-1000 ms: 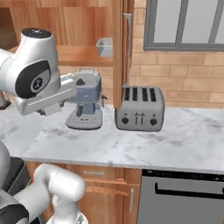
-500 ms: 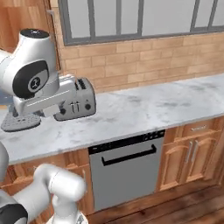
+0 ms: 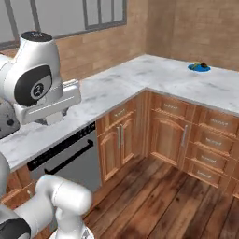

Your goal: Retrieve the tupperware and aluminum foil from the cabinet and place them on the dining counter near the plate with sweet potato and cucumber to prepare for storing leftovers.

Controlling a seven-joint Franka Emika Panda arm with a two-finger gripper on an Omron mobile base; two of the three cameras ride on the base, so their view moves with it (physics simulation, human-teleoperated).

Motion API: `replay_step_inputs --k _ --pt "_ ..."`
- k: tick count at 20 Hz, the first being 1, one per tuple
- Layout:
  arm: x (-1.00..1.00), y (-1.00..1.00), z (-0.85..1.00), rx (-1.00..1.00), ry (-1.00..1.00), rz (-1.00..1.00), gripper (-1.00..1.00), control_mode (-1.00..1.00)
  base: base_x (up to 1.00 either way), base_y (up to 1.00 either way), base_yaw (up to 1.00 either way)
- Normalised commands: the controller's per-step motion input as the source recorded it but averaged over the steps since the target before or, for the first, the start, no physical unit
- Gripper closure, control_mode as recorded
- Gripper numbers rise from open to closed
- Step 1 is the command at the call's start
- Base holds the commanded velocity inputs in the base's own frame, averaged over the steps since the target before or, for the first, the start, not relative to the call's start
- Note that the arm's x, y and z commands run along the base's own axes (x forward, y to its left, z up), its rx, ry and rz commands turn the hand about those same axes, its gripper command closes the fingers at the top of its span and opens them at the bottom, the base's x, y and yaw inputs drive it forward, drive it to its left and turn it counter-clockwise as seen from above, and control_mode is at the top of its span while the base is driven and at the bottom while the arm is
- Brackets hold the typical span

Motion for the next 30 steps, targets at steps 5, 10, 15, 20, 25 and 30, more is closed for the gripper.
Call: replay_step_inputs --k 5,10,15,20,25,30 --pt "0.0 0.0 0.0 0.0 0.0 0.0 1.0 1.0 0.0 0.0 -0.92" --pt "0.0 0.0 0.0 0.0 0.0 0.0 1.0 1.0 0.01 0.0 -0.87" --pt "0.0 0.0 0.0 0.0 0.0 0.0 1.0 1.0 0.28 0.0 -0.74" --pt "0.0 0.0 0.0 0.0 0.0 0.0 1.0 1.0 0.8 0.0 -0.54" --pt "0.0 0.0 0.0 0.0 0.0 0.0 1.0 1.0 1.0 -0.09 -0.39" --pt "0.0 0.0 0.0 0.0 0.0 0.0 1.0 1.0 1.0 -0.38 -0.21"
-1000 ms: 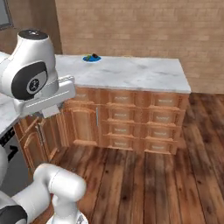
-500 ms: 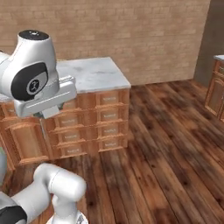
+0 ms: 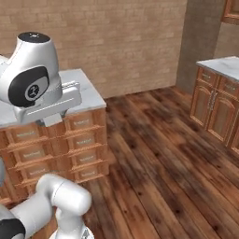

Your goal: Retrieve the tupperware and aluminum foil from the cabinet and place them on the dining counter near the plate with sweet potato and cucumber to prepare for storing leftovers.

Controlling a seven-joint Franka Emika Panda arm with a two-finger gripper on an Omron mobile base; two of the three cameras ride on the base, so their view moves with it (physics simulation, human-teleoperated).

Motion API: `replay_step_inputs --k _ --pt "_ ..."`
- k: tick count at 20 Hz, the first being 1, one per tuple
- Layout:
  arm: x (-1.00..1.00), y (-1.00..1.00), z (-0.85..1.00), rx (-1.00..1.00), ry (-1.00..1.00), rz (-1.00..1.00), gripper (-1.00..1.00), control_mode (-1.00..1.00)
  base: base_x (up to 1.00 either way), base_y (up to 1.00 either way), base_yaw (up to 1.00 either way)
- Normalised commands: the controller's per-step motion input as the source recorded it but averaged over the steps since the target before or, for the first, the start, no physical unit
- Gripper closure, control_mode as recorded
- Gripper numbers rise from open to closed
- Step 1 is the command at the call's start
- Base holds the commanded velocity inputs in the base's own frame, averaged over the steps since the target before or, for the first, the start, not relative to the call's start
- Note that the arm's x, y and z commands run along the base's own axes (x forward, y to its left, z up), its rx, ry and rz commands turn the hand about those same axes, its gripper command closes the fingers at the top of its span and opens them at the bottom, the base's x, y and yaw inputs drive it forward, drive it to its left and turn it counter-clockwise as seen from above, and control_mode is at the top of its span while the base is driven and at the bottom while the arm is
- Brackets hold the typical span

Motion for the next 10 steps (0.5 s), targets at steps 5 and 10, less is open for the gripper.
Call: replay_step_inputs --k 5,10 --pt "0.0 0.0 0.0 0.0 0.0 0.0 1.0 1.0 1.0 -0.75 -0.05" --pt "0.0 0.0 0.0 0.0 0.0 0.0 1.0 1.0 1.0 -1.0 -0.01"
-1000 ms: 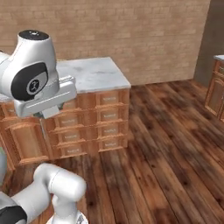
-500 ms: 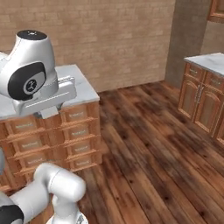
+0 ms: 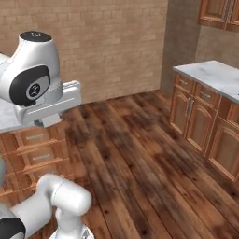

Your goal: Retrieve the tupperware and aluminum foil from the cabinet and place them on the dining counter near the plate with sweet potato and cucumber to prepare for storing leftovers.

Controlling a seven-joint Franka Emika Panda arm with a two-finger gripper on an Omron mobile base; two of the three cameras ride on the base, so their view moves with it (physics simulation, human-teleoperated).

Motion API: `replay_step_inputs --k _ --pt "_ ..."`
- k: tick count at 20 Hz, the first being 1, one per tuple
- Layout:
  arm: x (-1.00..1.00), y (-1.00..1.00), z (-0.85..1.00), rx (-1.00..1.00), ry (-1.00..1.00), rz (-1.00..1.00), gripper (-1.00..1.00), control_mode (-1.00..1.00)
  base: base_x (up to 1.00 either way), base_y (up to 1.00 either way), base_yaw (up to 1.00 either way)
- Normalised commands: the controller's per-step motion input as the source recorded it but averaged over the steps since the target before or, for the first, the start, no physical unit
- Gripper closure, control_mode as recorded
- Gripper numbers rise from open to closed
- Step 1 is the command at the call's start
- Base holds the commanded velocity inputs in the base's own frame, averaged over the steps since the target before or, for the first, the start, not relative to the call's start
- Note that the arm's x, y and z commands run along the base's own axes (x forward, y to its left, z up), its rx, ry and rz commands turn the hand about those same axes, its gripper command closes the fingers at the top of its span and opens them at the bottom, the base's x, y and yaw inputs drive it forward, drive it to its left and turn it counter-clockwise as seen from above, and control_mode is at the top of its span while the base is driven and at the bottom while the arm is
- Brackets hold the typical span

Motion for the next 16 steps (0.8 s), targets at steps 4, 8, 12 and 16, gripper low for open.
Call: replay_step_inputs --k 4,8,12,16 --pt "0.0 0.0 0.0 0.0 0.0 0.0 1.0 1.0 1.0 -0.83 0.01" --pt "0.0 0.0 0.0 0.0 0.0 0.0 1.0 1.0 1.0 -0.68 0.18" --pt "0.0 0.0 0.0 0.0 0.0 0.0 1.0 1.0 1.0 -0.56 0.4" --pt "0.0 0.0 0.0 0.0 0.0 0.0 1.0 1.0 1.0 -0.34 0.53"
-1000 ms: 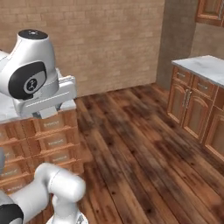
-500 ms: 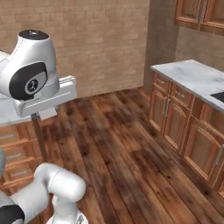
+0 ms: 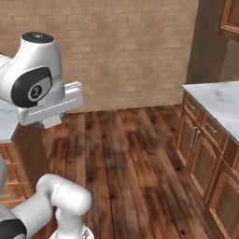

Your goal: Retrieve the tupperware and aluminum foil from the cabinet and place them on the dining counter near the plate with sweet potato and cucumber to prepare for storing leftovers.

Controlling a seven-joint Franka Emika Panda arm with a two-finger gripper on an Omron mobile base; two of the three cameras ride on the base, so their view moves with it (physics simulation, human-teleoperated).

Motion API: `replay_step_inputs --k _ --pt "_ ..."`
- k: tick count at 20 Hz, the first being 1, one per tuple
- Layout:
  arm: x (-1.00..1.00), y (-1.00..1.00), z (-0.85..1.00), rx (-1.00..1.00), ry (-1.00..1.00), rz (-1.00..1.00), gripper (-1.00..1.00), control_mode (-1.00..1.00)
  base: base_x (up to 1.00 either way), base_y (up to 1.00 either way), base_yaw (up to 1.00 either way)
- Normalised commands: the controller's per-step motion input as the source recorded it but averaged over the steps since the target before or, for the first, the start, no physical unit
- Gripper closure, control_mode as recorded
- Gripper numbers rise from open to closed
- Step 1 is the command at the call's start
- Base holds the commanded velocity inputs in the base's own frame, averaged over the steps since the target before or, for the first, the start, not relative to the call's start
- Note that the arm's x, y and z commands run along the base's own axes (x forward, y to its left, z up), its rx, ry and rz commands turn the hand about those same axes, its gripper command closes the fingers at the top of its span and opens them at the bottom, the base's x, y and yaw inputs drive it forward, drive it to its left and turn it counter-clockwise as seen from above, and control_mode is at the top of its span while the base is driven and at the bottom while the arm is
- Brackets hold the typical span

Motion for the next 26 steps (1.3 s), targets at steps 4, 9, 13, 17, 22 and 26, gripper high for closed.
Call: replay_step_inputs --k 4,9,13,17,22,26 --pt "0.0 0.0 0.0 0.0 0.0 0.0 1.0 1.0 1.0 -0.24 0.6" --pt "0.0 0.0 0.0 0.0 0.0 0.0 1.0 1.0 1.0 -0.59 0.54" --pt "0.0 0.0 0.0 0.0 0.0 0.0 1.0 1.0 1.0 -1.0 0.42" --pt "0.0 0.0 0.0 0.0 0.0 0.0 1.0 1.0 1.0 -1.0 0.38" --pt "0.0 0.0 0.0 0.0 0.0 0.0 1.0 1.0 1.0 -0.89 0.37" --pt "0.0 0.0 0.0 0.0 0.0 0.0 1.0 1.0 1.0 -0.56 0.49"
